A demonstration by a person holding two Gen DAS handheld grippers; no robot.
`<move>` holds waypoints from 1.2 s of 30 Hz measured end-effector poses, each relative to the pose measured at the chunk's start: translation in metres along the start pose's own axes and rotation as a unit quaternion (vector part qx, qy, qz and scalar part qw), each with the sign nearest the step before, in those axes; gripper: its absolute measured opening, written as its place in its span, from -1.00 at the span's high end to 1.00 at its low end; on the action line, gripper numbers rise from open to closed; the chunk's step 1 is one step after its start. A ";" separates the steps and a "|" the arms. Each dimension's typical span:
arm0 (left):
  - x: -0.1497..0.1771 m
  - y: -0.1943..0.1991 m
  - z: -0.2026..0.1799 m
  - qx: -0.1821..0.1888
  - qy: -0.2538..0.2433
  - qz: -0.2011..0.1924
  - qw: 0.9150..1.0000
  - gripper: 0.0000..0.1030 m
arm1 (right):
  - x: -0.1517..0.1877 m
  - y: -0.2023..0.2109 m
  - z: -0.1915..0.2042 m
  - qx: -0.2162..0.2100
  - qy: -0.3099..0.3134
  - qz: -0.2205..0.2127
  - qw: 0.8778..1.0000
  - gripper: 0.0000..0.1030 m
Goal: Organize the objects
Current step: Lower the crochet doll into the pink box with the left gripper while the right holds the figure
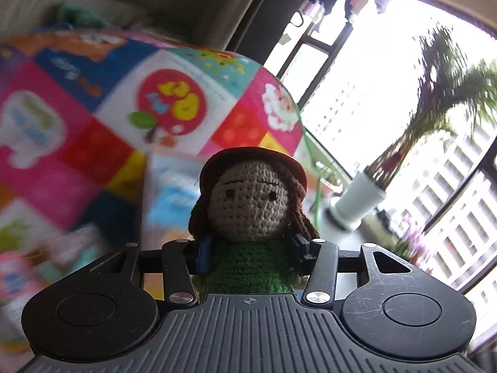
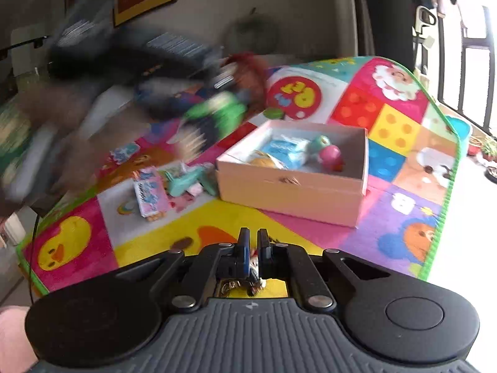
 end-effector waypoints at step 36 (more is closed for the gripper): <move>0.001 -0.053 -0.007 0.059 -0.012 0.048 0.997 0.31 | 0.011 -0.062 0.009 0.048 -0.013 0.055 0.997 0.42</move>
Point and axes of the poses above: each gripper's, at about its wrist camera, not at the fingertips, and y roughly against the way its jaws point, z to its left, x to its underside, the point moved 3 cm from there along -y, roughly the way its jaws point, and after that the axes turned 11 degrees about z, right-handed, at the moved point
